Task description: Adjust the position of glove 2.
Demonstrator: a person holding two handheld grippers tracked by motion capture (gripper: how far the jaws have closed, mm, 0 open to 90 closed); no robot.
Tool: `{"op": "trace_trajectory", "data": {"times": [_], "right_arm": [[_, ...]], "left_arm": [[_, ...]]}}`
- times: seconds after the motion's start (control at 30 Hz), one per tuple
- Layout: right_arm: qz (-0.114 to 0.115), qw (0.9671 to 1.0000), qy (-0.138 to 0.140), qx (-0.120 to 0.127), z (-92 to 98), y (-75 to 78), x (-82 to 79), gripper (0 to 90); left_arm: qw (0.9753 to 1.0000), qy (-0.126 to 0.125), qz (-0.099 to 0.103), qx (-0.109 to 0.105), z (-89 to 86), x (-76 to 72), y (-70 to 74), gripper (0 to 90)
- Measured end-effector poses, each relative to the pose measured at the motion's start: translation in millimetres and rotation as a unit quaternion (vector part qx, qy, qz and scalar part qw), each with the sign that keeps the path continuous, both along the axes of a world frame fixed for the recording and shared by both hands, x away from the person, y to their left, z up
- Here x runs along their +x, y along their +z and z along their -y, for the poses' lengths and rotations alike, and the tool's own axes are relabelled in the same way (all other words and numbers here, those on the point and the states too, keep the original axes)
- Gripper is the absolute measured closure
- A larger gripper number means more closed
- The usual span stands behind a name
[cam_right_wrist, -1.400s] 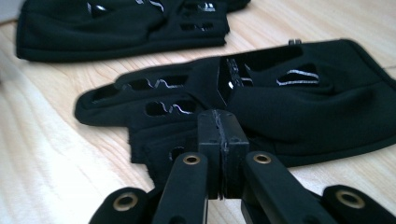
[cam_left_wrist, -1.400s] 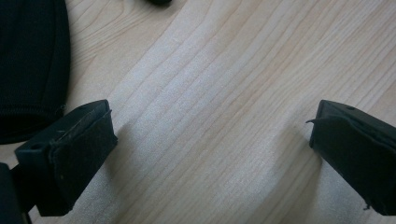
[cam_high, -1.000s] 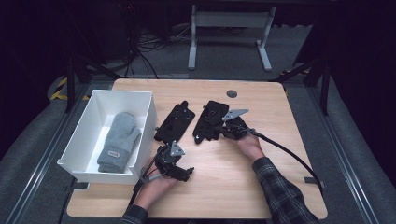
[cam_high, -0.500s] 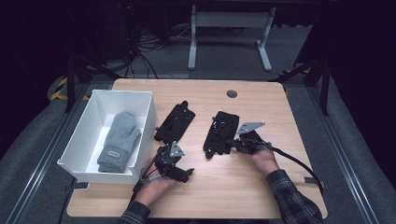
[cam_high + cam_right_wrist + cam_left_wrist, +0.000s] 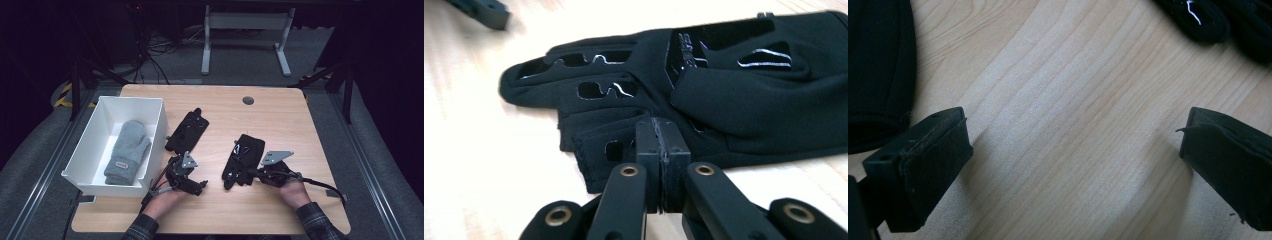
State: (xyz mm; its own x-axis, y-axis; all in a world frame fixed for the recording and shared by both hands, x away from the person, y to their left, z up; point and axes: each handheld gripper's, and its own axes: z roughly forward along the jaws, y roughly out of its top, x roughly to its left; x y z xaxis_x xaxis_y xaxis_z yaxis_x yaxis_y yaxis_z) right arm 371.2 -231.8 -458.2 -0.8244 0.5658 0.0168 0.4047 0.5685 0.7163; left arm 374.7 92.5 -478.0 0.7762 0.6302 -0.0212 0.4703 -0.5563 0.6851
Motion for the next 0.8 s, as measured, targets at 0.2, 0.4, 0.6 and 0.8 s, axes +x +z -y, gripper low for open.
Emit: {"op": "trace_trajectory", "data": {"times": [0.2,0.4,0.6,0.8], "right_arm": [[0.021,0.9996,-0.011,0.015,6.1,11.7,8.7,89.9],[0.051,0.9967,-0.06,0.019,24.3,24.7,49.8,90.0],[0.053,0.9944,-0.091,-0.002,32.6,16.6,79.5,90.0],[0.042,0.994,-0.097,-0.028,32.3,0.0,89.3,90.0]], "left_arm": [[1.0,0.004,0.0,0.0,0.7,-0.3,0.0,0.2],[1.0,0.006,-0.002,0.0,2.0,-0.7,0.3,0.1],[1.0,0.006,0.001,0.0,2.5,-0.5,0.0,0.0],[1.0,0.006,0.001,0.0,2.7,-0.5,-0.1,0.1]]}}
